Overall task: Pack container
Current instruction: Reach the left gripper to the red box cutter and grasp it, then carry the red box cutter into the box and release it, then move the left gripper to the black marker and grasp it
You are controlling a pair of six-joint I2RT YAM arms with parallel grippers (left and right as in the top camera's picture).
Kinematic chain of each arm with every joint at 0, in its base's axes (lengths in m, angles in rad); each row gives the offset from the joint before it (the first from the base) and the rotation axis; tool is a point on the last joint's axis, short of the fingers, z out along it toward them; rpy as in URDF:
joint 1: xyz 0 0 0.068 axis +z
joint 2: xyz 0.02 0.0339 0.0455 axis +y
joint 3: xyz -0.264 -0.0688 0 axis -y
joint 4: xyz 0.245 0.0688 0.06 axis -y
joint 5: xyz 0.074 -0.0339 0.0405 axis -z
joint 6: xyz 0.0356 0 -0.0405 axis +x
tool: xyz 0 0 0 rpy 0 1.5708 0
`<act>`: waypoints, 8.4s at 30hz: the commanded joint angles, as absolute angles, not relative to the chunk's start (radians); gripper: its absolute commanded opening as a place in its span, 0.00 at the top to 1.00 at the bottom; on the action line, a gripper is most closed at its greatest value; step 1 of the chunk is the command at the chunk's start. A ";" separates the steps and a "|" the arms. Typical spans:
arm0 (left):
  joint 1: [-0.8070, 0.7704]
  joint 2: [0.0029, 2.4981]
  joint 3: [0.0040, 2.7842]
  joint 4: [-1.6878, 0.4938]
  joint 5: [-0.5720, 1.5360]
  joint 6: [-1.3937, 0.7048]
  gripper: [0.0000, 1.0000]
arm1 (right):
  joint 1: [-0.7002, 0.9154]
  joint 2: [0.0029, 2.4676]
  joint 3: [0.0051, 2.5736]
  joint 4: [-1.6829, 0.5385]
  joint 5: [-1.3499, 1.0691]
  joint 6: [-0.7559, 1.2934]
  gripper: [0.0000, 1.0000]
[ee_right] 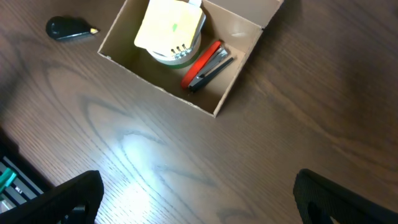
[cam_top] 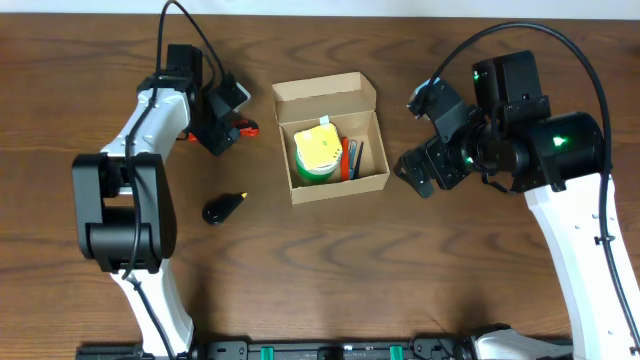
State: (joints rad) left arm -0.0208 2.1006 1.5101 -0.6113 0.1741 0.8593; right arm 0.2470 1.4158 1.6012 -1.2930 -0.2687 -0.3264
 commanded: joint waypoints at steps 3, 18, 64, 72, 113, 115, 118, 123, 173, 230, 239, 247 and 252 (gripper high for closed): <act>-0.026 2.139 1.508 -0.581 0.181 0.876 0.15 | 0.243 1.400 1.599 -1.295 -0.263 -0.341 0.01; -0.060 2.183 1.508 -0.569 0.184 0.876 0.30 | 0.243 1.401 1.599 -1.295 -0.262 -0.341 0.01; -0.083 1.986 1.609 -0.706 0.154 0.493 0.94 | 0.243 1.401 1.599 -1.295 -0.262 -0.341 0.01; -0.192 1.765 1.609 -0.790 0.197 0.559 0.94 | 0.243 1.401 1.599 -1.295 -0.262 -0.342 0.01; -0.551 1.909 1.604 -0.890 0.446 0.920 0.94 | 0.243 1.401 1.599 -1.295 -0.262 -0.341 0.01; -0.551 1.909 1.604 -0.895 0.446 0.920 0.94 | 0.243 1.401 1.599 -1.295 -0.263 -0.341 0.01; -0.551 1.909 1.604 -0.898 0.445 0.892 0.56 | 0.243 1.401 1.599 -1.295 -0.263 -0.341 0.01; -0.551 1.909 1.604 -0.897 0.438 0.848 0.37 | 0.243 1.401 1.599 -1.295 -0.262 -0.341 0.01; -0.168 1.601 1.056 -0.875 0.063 0.396 0.11 | 0.243 1.401 1.599 -1.295 -0.263 -0.341 0.01; -0.168 1.680 0.841 -0.489 0.051 0.358 0.57 | 0.243 1.401 1.599 -1.295 -0.262 -0.341 0.01; -0.168 1.680 0.854 -0.483 0.052 0.280 0.78 | 0.243 1.401 1.599 -1.295 -0.262 -0.341 0.01; -0.169 1.673 0.929 -0.537 0.052 0.234 0.94 | 0.243 1.401 1.599 -1.295 -0.263 -0.341 0.01; -0.175 1.663 1.071 -0.643 0.065 0.236 0.94 | 0.243 1.401 1.599 -1.295 -0.263 -0.341 0.01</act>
